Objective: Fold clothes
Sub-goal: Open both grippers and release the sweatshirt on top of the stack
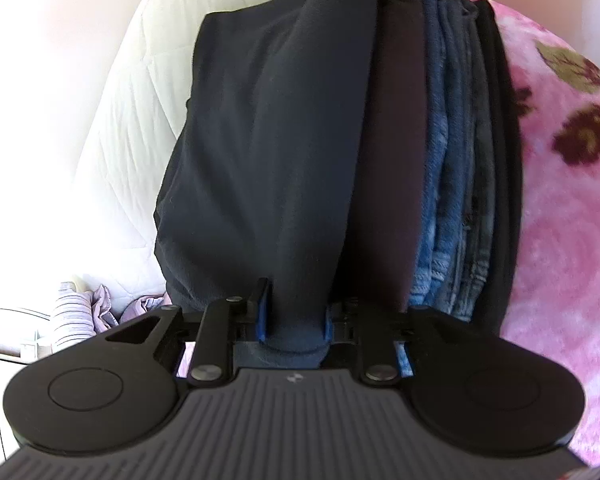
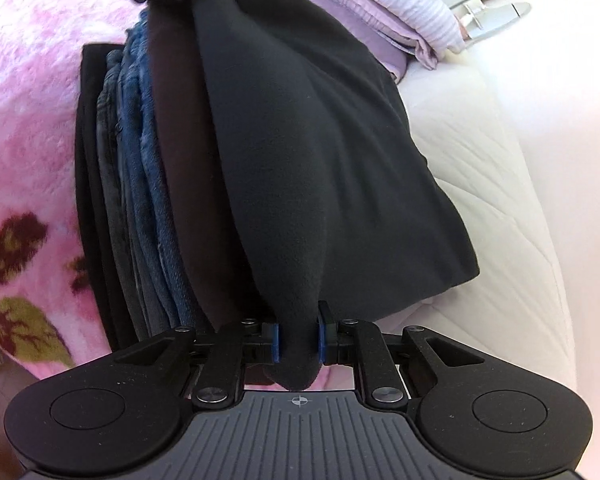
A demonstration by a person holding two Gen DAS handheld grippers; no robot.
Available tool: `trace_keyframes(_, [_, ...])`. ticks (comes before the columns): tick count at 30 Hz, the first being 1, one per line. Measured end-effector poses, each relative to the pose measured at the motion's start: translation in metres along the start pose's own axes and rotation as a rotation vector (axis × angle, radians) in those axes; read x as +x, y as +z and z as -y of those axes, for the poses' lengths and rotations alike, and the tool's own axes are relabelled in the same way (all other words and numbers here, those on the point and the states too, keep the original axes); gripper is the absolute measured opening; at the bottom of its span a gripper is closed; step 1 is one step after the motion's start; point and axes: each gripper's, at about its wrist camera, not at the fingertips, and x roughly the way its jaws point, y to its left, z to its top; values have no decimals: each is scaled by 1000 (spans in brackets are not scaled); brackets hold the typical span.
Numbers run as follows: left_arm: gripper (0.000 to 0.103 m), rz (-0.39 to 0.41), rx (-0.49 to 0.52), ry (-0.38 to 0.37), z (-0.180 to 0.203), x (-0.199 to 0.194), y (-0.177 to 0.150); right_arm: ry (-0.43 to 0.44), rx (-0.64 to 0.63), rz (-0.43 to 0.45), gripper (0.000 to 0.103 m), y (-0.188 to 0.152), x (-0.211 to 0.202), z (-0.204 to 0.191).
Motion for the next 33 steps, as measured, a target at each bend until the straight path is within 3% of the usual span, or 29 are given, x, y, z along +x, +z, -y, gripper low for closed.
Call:
trace_keyframes(7, [23, -48, -61, -19, -7, -5, -13, -31, -5, -23, 17, 2, 5, -12])
trace_keyframes(13, [25, -95, -152, -56, -19, -32, -40, -11, 66, -39, 19, 1, -10, 0])
trace_keyframes(16, [25, -169, -316, -75, -46, -44, -89, 12, 155, -80, 20, -3, -18, 12])
trace_keyframes(19, [25, -202, -530, -65, -75, -57, -102, 22, 277, -100, 20, -2, -28, 29])
trace_keyframes(21, [25, -206, -641, -52, -94, -68, -98, 13, 367, -88, 20, 0, -39, 44])
trace_keyframes(24, [25, -189, -725, -50, -115, -66, -94, 6, 516, -41, 20, 7, -48, 71])
trace_keyframes(30, [25, -130, -735, -95, -153, -37, -69, 130, 697, 66, 20, 39, -3, 127])
trace_keyframes(33, [25, -125, -709, -127, -149, 8, -52, 185, 734, 65, 20, 53, 41, 151])
